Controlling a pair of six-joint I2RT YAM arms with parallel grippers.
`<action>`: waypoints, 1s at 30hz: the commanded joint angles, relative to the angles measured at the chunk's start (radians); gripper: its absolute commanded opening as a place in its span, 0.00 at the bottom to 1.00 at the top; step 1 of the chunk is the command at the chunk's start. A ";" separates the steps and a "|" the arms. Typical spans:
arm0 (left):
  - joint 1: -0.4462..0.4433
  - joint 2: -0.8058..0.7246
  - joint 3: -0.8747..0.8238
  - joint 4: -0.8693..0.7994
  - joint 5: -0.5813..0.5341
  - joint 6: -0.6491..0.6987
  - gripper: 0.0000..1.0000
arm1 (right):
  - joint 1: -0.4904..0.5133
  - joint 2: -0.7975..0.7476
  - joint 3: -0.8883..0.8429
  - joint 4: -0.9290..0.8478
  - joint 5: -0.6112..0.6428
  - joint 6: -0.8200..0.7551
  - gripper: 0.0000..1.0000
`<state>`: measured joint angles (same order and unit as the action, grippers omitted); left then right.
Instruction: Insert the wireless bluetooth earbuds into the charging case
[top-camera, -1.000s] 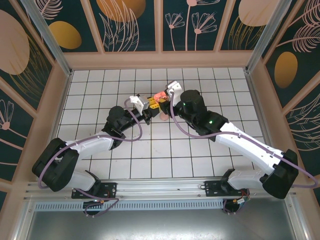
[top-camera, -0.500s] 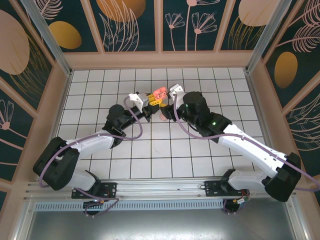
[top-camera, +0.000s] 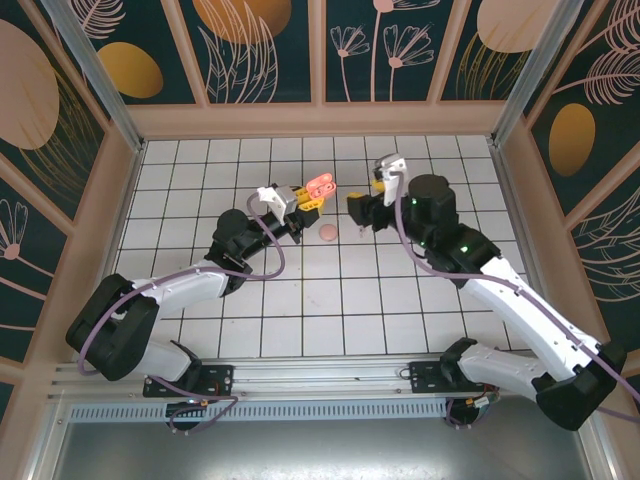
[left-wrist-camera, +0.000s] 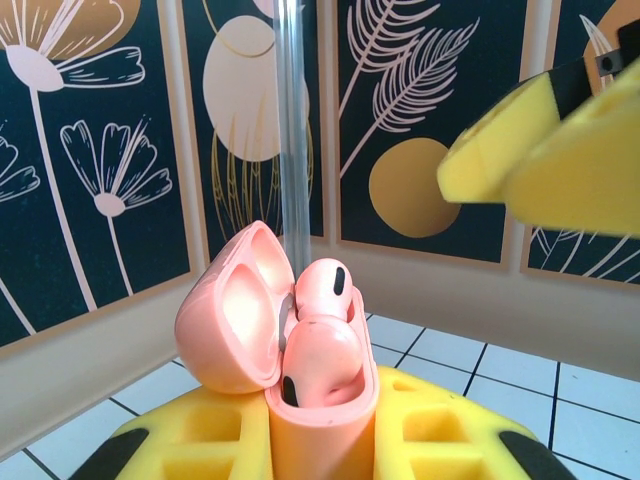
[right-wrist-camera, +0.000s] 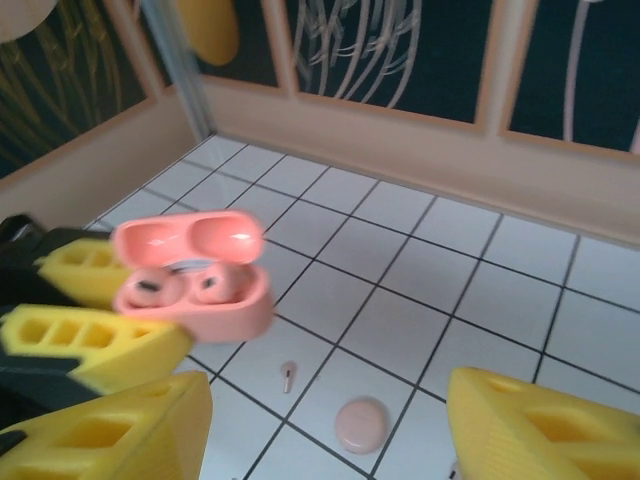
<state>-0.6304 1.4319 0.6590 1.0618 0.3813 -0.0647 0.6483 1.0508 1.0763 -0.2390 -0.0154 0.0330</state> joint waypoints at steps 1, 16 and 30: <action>0.001 0.004 -0.009 0.045 0.022 0.022 0.00 | -0.052 0.019 0.073 -0.063 -0.055 0.093 0.62; 0.000 0.091 -0.022 -0.037 0.105 0.170 0.00 | -0.096 0.475 0.580 -0.397 -0.213 0.180 0.04; 0.000 0.113 0.014 -0.051 0.114 0.187 0.00 | -0.086 0.679 0.700 -0.574 -0.342 0.172 0.00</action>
<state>-0.6304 1.5352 0.6437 0.9974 0.4900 0.1059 0.5571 1.7496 1.7874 -0.7517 -0.3191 0.2157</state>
